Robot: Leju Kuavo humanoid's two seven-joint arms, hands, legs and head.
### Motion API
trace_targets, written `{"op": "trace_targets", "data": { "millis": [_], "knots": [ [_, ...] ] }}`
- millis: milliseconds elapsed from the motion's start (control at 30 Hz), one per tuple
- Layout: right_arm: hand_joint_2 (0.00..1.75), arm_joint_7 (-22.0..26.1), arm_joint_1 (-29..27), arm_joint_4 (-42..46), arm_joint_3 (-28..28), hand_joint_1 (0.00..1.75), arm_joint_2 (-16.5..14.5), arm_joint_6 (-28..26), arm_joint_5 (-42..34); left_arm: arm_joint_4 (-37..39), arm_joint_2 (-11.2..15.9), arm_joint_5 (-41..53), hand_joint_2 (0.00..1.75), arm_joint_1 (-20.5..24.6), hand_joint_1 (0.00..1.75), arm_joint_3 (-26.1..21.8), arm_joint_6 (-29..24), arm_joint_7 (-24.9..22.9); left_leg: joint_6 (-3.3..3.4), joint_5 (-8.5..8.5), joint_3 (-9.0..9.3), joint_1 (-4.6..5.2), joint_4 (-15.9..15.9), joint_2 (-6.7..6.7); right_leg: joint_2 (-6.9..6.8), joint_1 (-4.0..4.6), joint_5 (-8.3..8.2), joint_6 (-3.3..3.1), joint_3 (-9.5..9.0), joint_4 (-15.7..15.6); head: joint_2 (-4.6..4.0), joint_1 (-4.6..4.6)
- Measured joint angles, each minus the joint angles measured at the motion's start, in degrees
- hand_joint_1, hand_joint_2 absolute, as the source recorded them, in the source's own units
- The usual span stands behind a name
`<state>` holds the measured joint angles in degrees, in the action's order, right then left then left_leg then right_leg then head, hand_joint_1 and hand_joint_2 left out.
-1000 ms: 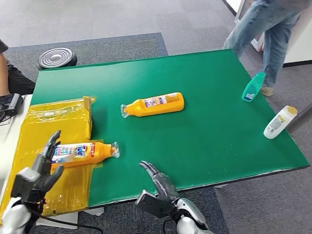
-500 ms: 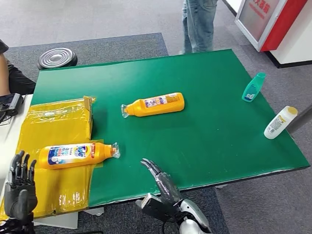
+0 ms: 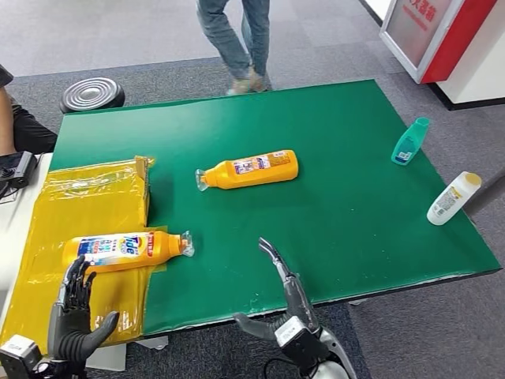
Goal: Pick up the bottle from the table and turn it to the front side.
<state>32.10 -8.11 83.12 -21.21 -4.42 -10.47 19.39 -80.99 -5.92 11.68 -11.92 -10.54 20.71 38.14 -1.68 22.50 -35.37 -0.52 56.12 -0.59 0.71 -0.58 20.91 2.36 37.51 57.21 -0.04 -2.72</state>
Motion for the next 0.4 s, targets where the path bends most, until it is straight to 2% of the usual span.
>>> {"op": "trace_targets", "data": {
  "millis": [133, 400],
  "knots": [
    [1.75, 0.2, -0.6, 1.0, 0.6, 0.0, 0.1, 0.1, 0.5, 0.3, -0.4, -4.5, 1.75, 0.1, 0.0, 0.5, 4.1, 0.0, -0.01, -0.01, 0.01, 0.0, 0.0, 0.0, 0.0, 0.0, 0.0, 0.0, 0.0, 0.0, -0.01, 0.01],
    [1.75, 0.3, -1.2, 2.2, 1.5, 0.0, 0.2, 0.2, 0.8, 1.0, -1.1, -4.6, 1.75, 0.2, 0.0, 0.6, 4.5, 0.0, -0.01, -0.01, 0.01, 0.0, 0.0, 0.0, 0.0, 0.01, 0.0, -0.01, 0.0, 0.0, 0.0, 0.0]
  ]
}}
